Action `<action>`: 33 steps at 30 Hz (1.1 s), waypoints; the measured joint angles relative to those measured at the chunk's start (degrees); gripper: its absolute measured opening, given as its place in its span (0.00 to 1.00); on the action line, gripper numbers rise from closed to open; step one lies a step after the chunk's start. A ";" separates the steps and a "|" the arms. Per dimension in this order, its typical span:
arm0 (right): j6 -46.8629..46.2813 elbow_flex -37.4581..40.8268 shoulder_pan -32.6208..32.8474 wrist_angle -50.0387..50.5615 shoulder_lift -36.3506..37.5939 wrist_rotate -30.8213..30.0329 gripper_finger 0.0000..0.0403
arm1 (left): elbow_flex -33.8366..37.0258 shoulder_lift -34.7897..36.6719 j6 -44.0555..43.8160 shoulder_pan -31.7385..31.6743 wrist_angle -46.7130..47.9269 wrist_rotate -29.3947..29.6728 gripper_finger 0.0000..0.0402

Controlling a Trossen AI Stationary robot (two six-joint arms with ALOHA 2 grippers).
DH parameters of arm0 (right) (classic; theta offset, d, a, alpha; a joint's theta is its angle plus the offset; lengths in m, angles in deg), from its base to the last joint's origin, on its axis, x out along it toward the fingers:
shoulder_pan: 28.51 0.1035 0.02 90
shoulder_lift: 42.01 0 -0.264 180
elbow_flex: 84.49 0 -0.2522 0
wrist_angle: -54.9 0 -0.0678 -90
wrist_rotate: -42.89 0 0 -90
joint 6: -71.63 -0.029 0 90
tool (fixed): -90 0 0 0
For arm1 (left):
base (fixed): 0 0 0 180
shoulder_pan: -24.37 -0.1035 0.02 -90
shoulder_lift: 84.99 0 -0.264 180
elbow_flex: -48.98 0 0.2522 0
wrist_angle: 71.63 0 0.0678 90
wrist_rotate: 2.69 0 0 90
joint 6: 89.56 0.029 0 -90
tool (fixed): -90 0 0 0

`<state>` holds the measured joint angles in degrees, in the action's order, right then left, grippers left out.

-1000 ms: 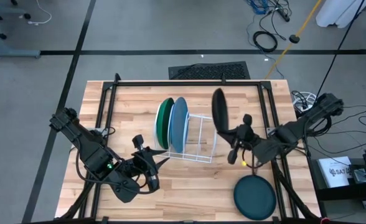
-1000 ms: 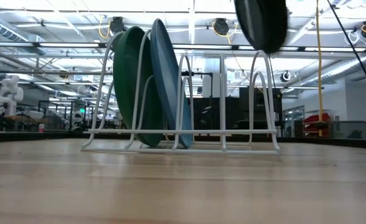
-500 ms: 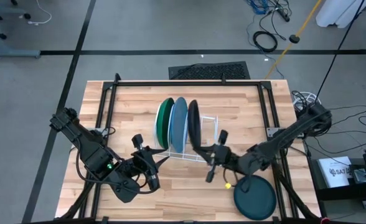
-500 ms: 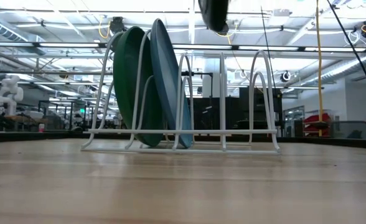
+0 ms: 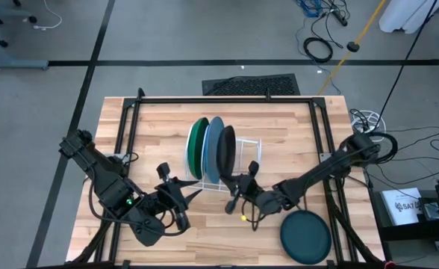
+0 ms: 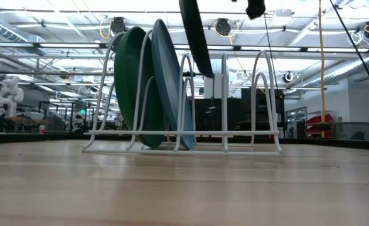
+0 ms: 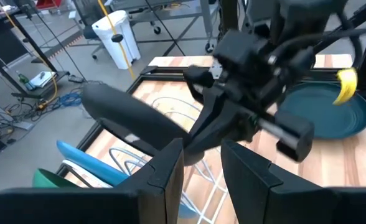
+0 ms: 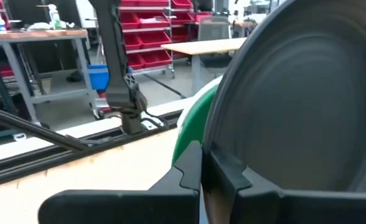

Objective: Sort dishes
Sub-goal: Put the black plate into the dish rack

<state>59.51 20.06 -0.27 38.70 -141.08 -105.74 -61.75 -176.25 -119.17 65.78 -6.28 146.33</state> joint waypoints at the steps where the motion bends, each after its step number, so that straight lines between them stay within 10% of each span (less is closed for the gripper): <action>1: -0.95 0.00 -0.22 -0.07 -0.54 0.11 0.01 | -0.01 0.00 0.00 0.00 0.00 0.00 0.29; 14: -12.66 6.56 -1.97 0.11 -3.83 0.37 0.03 | -0.01 0.00 0.00 0.00 -0.09 0.02 0.29; 33: -10.18 7.80 -2.57 -1.62 -1.27 2.09 0.35 | -0.01 0.00 0.02 -0.02 -0.07 0.04 0.29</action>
<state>49.32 27.86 -2.84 37.08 -142.36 -103.65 -61.77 -176.25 -119.15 65.76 -6.34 146.37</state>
